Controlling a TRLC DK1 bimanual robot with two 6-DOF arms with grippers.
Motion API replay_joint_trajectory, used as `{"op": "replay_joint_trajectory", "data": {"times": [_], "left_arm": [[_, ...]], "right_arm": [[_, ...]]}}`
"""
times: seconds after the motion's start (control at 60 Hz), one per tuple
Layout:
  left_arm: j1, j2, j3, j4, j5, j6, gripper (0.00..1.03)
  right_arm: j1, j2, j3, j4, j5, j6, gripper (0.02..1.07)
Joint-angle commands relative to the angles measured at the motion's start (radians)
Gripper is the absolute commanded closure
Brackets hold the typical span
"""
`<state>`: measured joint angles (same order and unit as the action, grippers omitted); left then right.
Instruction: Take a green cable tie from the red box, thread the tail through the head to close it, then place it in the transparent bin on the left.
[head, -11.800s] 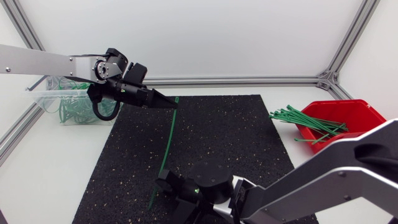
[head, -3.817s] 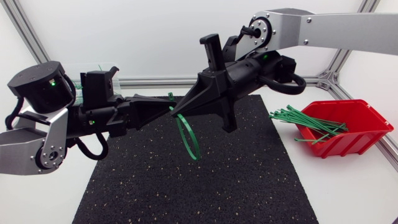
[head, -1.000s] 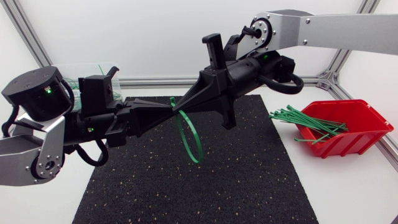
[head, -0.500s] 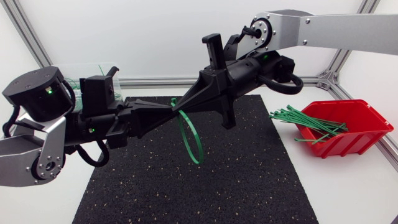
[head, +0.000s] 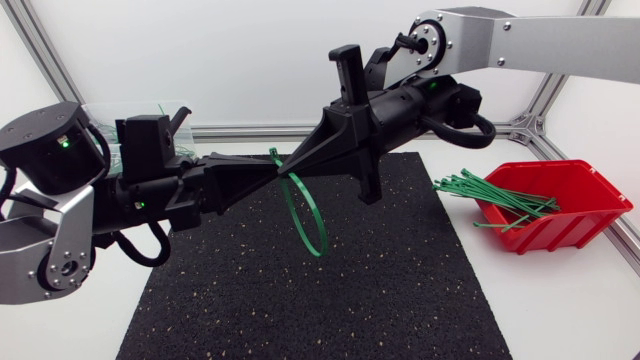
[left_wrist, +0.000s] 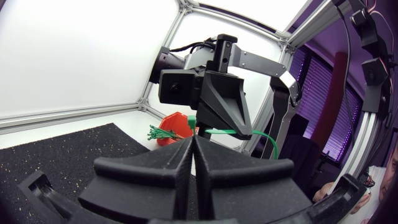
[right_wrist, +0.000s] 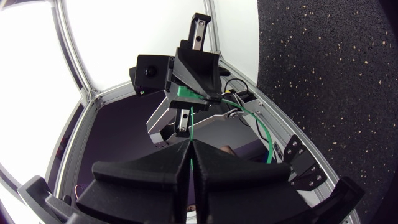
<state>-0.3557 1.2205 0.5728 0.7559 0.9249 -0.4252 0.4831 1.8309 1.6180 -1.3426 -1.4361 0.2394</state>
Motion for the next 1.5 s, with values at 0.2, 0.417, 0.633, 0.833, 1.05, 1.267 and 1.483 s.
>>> {"op": "replay_joint_trajectory", "data": {"times": [0.2, 0.417, 0.633, 0.833, 1.05, 1.267, 1.483], "left_arm": [[0.014, -0.138, -0.008, -0.158, -0.023, -0.027, 1.0], [-0.066, -0.179, -0.025, -0.171, -0.116, -0.029, 1.0], [-0.112, -0.225, -0.016, -0.173, -0.164, -0.01, 1.0], [-0.109, -0.225, -0.014, -0.202, -0.166, -0.014, 1.0], [-0.103, -0.222, -0.014, -0.201, -0.162, -0.026, 1.0], [-0.094, -0.228, -0.014, -0.199, -0.159, -0.026, 1.0], [-0.092, -0.23, -0.017, -0.199, -0.159, -0.023, 1.0]], "right_arm": [[0.034, -0.036, 0.048, -0.018, -0.007, 0.035, 1.02], [0.046, -0.107, 0.043, -0.032, -0.007, 0.046, 1.01], [0.045, -0.134, 0.037, -0.027, -0.007, 0.058, 1.01], [0.057, -0.119, 0.034, -0.027, -0.007, 0.06, 1.02], [0.058, -0.104, 0.019, -0.02, -0.007, 0.06, 1.02], [0.058, -0.073, -0.001, -0.004, -0.007, 0.058, 1.02], [0.04, -0.068, -0.02, 0.01, -0.007, 0.057, 1.01]]}}
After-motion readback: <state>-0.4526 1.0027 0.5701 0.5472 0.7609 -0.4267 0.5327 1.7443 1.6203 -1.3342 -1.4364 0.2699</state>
